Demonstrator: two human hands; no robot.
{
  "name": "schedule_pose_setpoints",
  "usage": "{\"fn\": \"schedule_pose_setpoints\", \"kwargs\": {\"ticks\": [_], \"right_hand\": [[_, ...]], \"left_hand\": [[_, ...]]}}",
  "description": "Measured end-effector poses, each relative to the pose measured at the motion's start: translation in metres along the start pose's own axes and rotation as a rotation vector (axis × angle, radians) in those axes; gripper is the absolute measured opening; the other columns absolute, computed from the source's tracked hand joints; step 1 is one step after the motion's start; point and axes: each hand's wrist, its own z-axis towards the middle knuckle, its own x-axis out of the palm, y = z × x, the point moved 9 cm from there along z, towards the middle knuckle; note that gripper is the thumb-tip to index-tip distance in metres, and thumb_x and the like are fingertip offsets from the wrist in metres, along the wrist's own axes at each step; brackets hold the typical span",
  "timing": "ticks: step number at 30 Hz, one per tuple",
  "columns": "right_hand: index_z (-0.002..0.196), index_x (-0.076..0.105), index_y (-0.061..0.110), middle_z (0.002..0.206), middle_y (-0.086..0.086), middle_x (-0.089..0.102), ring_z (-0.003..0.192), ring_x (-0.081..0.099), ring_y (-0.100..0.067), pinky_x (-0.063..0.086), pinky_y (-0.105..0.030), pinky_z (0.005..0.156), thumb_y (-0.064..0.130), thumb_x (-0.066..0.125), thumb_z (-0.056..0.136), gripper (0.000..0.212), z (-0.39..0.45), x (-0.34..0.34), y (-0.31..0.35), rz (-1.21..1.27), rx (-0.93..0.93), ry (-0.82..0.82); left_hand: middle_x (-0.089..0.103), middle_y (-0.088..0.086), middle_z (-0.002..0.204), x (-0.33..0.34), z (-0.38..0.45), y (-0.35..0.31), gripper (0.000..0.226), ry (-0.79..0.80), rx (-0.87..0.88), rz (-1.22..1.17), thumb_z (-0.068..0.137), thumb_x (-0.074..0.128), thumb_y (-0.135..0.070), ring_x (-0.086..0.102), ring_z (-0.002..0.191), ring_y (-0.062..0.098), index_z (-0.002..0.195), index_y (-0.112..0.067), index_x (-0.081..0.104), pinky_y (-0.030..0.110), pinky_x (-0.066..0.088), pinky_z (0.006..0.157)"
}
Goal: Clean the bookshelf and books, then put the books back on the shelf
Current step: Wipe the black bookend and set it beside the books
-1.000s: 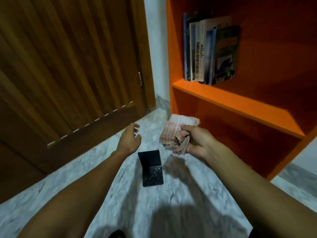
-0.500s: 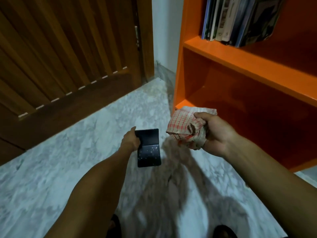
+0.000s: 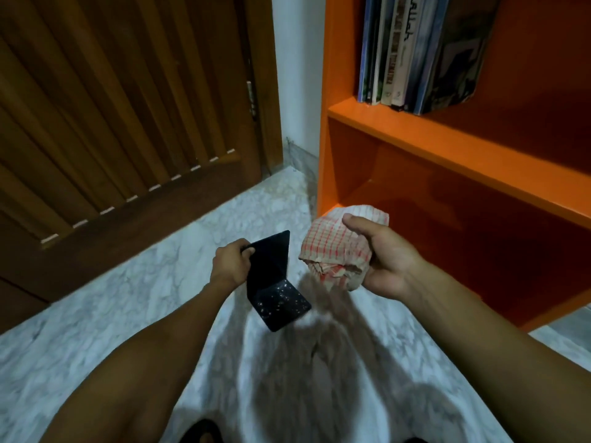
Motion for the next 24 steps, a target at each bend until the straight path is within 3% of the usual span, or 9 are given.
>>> {"fn": "schedule_pose_setpoints", "kwargs": {"ticks": [3, 6, 11, 15, 16, 17, 19, 21, 24], "right_hand": [[0.111, 0.064, 0.003, 0.098, -0.02, 0.076, 0.091, 0.072, -0.031, 0.054, -0.048, 0.074, 0.014, 0.051, 0.101, 0.02, -0.005, 0.005, 0.005, 0.005, -0.066, -0.012], [0.116, 0.061, 0.001, 0.112, -0.021, 0.072, 0.097, 0.071, -0.032, 0.055, -0.046, 0.075, 0.014, 0.047, 0.104, 0.023, -0.015, 0.014, 0.008, 0.045, -0.129, -0.033], [0.121, 0.058, 0.01, 0.125, -0.012, 0.066, 0.117, 0.063, -0.029, 0.048, -0.047, 0.104, 0.028, 0.043, 0.106, 0.027, -0.037, 0.053, 0.036, 0.048, -0.393, -0.041], [0.13, 0.052, 0.022, 0.103, -0.01, 0.067, 0.087, 0.063, -0.022, 0.054, -0.036, 0.074, 0.045, 0.04, 0.104, 0.037, -0.045, 0.099, 0.045, -0.304, -0.6, -0.123], [0.134, 0.05, 0.03, 0.111, -0.009, 0.065, 0.094, 0.06, -0.023, 0.052, -0.036, 0.078, 0.05, 0.039, 0.102, 0.04, -0.041, 0.11, 0.039, -0.445, -0.647, -0.136], [0.139, 0.046, 0.04, 0.133, -0.008, 0.058, 0.114, 0.055, -0.024, 0.047, -0.041, 0.094, 0.048, 0.04, 0.101, 0.039, -0.041, 0.122, 0.034, -0.591, -0.704, -0.147], [0.15, 0.03, 0.047, 0.165, 0.006, 0.018, 0.151, 0.015, -0.019, 0.014, -0.048, 0.122, 0.019, 0.044, 0.102, 0.057, -0.044, 0.14, 0.021, -0.837, -0.809, -0.167], [0.154, 0.024, 0.04, 0.167, 0.007, 0.001, 0.153, -0.008, -0.017, 0.0, -0.048, 0.124, -0.01, 0.042, 0.094, 0.081, -0.053, 0.148, 0.008, -0.891, -0.857, -0.153], [0.152, 0.037, 0.033, 0.166, 0.008, 0.009, 0.154, -0.004, -0.015, 0.007, -0.034, 0.124, -0.023, 0.036, 0.086, 0.086, -0.063, 0.154, -0.013, -0.897, -0.975, -0.091]], "left_hand": [[0.067, 0.006, 0.072, -0.058, -0.008, -0.038, 0.026, -0.021, 0.099, -0.039, 0.101, 0.052, -0.022, 0.066, 0.075, 0.029, 0.077, -0.017, 0.061, 0.038, 0.052, 0.071], [0.071, 0.013, 0.079, -0.113, -0.032, -0.072, 0.026, -0.027, 0.148, -0.153, 0.102, 0.051, -0.021, 0.071, 0.071, 0.027, 0.086, -0.009, 0.067, 0.046, 0.06, 0.073], [0.07, 0.015, 0.085, -0.161, -0.096, -0.101, 0.027, -0.027, 0.086, -0.443, 0.106, 0.046, -0.016, 0.067, 0.064, 0.024, 0.096, -0.006, 0.068, 0.035, 0.06, 0.064], [0.073, 0.013, 0.1, -0.154, -0.135, -0.112, 0.026, 0.023, 0.016, -0.617, 0.106, 0.044, -0.015, 0.074, 0.067, 0.022, 0.105, -0.006, 0.068, 0.031, 0.06, 0.066], [0.073, 0.012, 0.1, -0.151, -0.141, -0.117, 0.027, 0.036, 0.017, -0.643, 0.107, 0.043, -0.015, 0.075, 0.069, 0.023, 0.106, -0.007, 0.068, 0.031, 0.061, 0.066], [0.073, 0.012, 0.099, -0.15, -0.145, -0.122, 0.027, 0.042, 0.029, -0.663, 0.107, 0.042, -0.015, 0.075, 0.071, 0.025, 0.107, -0.007, 0.068, 0.031, 0.061, 0.067], [0.072, 0.014, 0.099, -0.152, -0.149, -0.13, 0.028, 0.018, 0.07, -0.67, 0.107, 0.042, -0.015, 0.074, 0.071, 0.028, 0.105, -0.009, 0.069, 0.034, 0.062, 0.069], [0.072, 0.013, 0.094, -0.157, -0.152, -0.134, 0.027, -0.03, 0.119, -0.634, 0.106, 0.044, -0.015, 0.07, 0.065, 0.02, 0.103, -0.011, 0.07, 0.031, 0.061, 0.065], [0.072, 0.004, 0.084, -0.158, -0.156, -0.136, 0.027, -0.051, 0.172, -0.608, 0.106, 0.044, -0.011, 0.067, 0.056, 0.005, 0.107, -0.009, 0.071, 0.021, 0.054, 0.058]]}}
